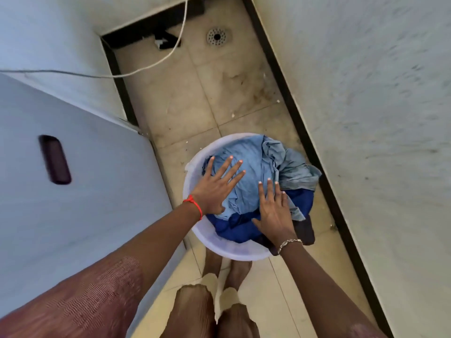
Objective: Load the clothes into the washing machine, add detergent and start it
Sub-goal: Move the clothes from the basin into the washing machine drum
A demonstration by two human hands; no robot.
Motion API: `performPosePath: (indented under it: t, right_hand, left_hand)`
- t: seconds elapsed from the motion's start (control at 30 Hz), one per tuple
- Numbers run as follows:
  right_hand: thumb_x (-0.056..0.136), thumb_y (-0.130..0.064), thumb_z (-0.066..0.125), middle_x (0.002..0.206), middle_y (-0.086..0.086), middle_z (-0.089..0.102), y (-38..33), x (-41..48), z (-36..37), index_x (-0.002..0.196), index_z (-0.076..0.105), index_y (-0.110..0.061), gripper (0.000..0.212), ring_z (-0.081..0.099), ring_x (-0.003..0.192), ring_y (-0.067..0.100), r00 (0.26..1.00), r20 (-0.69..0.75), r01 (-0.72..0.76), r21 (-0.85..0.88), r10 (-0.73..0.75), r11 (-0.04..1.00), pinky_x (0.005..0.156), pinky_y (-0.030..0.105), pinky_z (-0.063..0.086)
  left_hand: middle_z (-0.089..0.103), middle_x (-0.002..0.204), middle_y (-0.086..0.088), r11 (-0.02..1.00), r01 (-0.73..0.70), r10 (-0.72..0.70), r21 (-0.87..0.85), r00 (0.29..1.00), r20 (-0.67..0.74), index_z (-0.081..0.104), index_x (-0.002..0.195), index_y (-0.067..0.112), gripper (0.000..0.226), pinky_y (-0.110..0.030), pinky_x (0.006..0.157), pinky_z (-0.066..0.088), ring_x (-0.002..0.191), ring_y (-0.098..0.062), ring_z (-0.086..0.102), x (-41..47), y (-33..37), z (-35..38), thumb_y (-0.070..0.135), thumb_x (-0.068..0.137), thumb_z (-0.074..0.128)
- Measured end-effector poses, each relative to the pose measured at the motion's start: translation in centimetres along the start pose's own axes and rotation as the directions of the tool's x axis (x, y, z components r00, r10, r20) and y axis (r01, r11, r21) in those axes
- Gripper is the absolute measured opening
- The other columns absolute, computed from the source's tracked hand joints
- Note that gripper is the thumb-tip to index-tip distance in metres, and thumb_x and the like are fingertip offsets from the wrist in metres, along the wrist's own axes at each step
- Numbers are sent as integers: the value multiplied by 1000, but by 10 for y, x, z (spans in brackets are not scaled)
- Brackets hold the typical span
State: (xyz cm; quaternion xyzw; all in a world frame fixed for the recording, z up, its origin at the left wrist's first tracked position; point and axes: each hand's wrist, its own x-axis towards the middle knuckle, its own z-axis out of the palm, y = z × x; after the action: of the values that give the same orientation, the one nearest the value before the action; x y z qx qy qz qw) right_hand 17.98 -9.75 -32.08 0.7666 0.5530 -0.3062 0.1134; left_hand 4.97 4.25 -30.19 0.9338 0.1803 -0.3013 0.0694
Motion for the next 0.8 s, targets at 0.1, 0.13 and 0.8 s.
performPosePath:
  t: [0.1, 0.13, 0.8]
  right_hand:
    - [68, -55, 71, 155, 21, -5, 0, 36, 32, 145, -13, -12, 122, -1, 142, 41, 998, -59, -36, -14, 35, 999, 110, 62, 12]
    - [63, -60, 71, 155, 21, -3, 1, 47, 41, 144, -14, -13, 127, 1, 142, 42, 996, -73, -53, -28, 51, 998, 107, 66, 12]
    - [72, 8, 58, 140, 16, 47, -8, 73, 64, 140, 24, -15, 80, 43, 125, 47, 935, -345, -110, -68, 80, 992, 57, 32, 58]
  left_hand:
    - [-31, 146, -7, 1000, -6, 8, 24, 996, -92, -18, 146, 19, 114, -60, 106, -15, 138, -31, -23, 36, -10, 32, 34, 72, 68]
    - [-26, 147, -7, 1000, 0, 3, 25, 991, -134, -16, 146, 21, 119, -60, 107, -12, 141, -32, -17, 46, -13, 43, 35, 67, 72]
    - [61, 126, -15, 997, -29, 57, 72, 903, -426, 61, 121, 5, 54, -27, 62, 57, 114, -30, 60, 80, -11, 94, -6, 72, 43]
